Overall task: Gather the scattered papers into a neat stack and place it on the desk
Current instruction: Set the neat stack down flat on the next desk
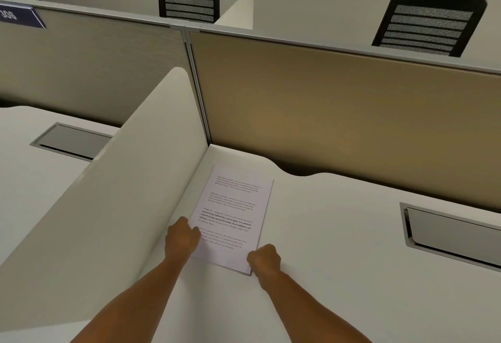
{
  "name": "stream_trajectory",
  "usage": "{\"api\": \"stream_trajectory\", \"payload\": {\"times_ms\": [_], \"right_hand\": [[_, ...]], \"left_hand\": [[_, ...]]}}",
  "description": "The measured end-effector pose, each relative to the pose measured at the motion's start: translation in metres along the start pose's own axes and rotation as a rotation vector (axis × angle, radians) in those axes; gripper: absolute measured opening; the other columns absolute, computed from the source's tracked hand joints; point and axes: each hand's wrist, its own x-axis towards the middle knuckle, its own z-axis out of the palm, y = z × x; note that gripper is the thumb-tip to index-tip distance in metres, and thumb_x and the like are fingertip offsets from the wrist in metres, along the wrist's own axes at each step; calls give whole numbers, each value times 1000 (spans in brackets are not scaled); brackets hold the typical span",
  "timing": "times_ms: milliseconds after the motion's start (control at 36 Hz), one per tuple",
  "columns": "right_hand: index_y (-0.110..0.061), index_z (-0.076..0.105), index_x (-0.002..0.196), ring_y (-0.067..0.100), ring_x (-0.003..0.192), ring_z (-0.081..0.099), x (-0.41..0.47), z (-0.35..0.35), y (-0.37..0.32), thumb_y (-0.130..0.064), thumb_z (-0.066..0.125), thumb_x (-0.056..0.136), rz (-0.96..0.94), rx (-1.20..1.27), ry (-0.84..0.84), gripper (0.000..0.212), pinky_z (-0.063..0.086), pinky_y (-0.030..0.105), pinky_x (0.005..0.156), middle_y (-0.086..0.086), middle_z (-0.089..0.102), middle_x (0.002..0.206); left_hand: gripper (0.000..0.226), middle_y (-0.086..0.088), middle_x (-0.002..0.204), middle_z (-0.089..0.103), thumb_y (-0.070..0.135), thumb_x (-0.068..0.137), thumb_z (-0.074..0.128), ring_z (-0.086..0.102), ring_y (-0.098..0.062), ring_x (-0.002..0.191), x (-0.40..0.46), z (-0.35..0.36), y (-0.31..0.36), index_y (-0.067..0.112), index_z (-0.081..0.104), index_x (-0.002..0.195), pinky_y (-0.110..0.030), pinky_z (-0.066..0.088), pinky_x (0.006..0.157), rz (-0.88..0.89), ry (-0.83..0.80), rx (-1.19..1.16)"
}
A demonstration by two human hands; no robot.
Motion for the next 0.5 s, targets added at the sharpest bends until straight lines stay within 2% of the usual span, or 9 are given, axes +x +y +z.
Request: {"api": "stream_trajectory", "payload": {"times_ms": [83, 139, 278, 417, 500], "right_hand": [[-5, 61, 97, 26, 76, 62, 2, 2, -5, -8, 59, 84, 2, 4, -14, 14, 45, 23, 57, 10, 63, 92], [-1, 64, 103, 25, 75, 62, 4, 4, -8, -8, 59, 83, 7, 14, -22, 22, 43, 20, 51, 10, 64, 92], [0, 65, 108, 25, 73, 62, 6, 5, -17, -7, 60, 82, 13, 15, -37, 28, 40, 18, 46, 12, 69, 97], [0, 65, 109, 26, 79, 63, 9, 3, -27, -8, 59, 83, -9, -6, -34, 28, 46, 24, 59, 16, 71, 108], [1, 64, 110, 26, 79, 63, 12, 3, -31, -7, 59, 83, -22, -12, -40, 28, 44, 21, 53, 16, 71, 108]], "left_hand": [[36, -18, 116, 68, 18, 90, 61, 59, -27, 85, 5, -1, 3, 1, 58, 121, -29, 42, 71, 11, -9, -6], [37, -18, 116, 68, 19, 90, 63, 64, -33, 95, 9, -3, 5, 1, 57, 122, -29, 42, 72, 13, -12, -4], [41, -19, 118, 67, 19, 90, 64, 65, -36, 102, 19, -6, 8, 0, 56, 125, -28, 42, 73, 26, -17, -1], [43, -19, 123, 66, 21, 91, 63, 64, -35, 108, 27, -8, 11, 2, 54, 129, -28, 43, 76, 43, -28, 12], [45, -19, 125, 65, 21, 92, 63, 63, -37, 111, 31, -10, 15, 2, 52, 131, -33, 49, 84, 50, -39, 18]]}}
